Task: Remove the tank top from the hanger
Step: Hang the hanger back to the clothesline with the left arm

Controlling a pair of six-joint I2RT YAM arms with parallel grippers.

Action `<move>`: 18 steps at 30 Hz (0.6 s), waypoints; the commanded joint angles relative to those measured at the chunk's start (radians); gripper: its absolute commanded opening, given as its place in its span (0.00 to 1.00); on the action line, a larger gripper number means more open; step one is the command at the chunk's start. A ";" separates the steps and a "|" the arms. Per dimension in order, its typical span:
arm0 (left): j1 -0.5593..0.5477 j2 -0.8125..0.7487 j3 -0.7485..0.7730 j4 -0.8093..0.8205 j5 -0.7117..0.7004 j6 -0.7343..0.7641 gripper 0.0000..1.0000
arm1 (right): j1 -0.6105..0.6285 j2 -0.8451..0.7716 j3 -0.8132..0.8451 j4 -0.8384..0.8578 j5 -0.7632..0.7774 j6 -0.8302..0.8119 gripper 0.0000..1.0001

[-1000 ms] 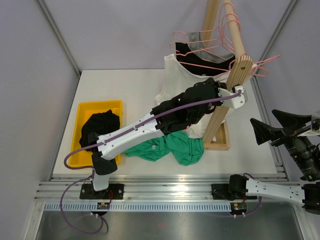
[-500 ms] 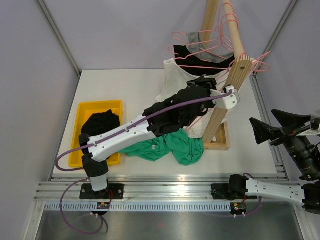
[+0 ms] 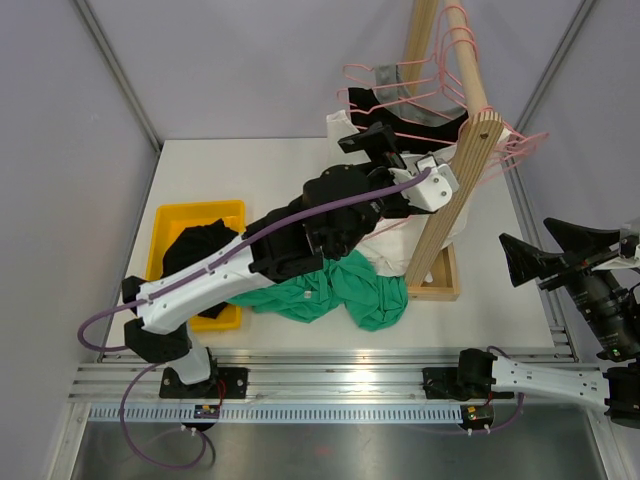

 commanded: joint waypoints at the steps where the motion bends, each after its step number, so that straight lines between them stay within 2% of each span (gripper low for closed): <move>1: -0.003 -0.103 -0.055 0.112 -0.020 0.004 0.99 | 0.011 0.026 0.007 0.036 0.034 -0.015 0.99; 3: -0.002 -0.138 -0.095 0.154 -0.010 -0.006 0.99 | 0.011 0.030 0.010 0.033 0.037 -0.017 1.00; 7: -0.005 -0.276 -0.271 0.291 0.023 -0.033 0.99 | 0.011 0.055 0.024 0.025 0.049 -0.018 0.99; 11: -0.003 -0.463 -0.556 0.518 0.130 -0.076 0.99 | 0.011 0.111 0.051 0.001 0.057 -0.011 0.99; 12: 0.001 -0.511 -0.565 0.525 0.136 -0.103 0.99 | 0.009 0.124 0.062 -0.007 0.060 -0.001 1.00; 15: 0.038 -0.508 -0.468 0.349 0.147 -0.252 0.99 | 0.011 0.178 0.079 -0.024 0.071 0.011 0.99; 18: 0.043 -0.502 -0.448 0.304 0.135 -0.246 0.99 | 0.011 0.234 0.084 -0.016 0.076 0.009 1.00</move>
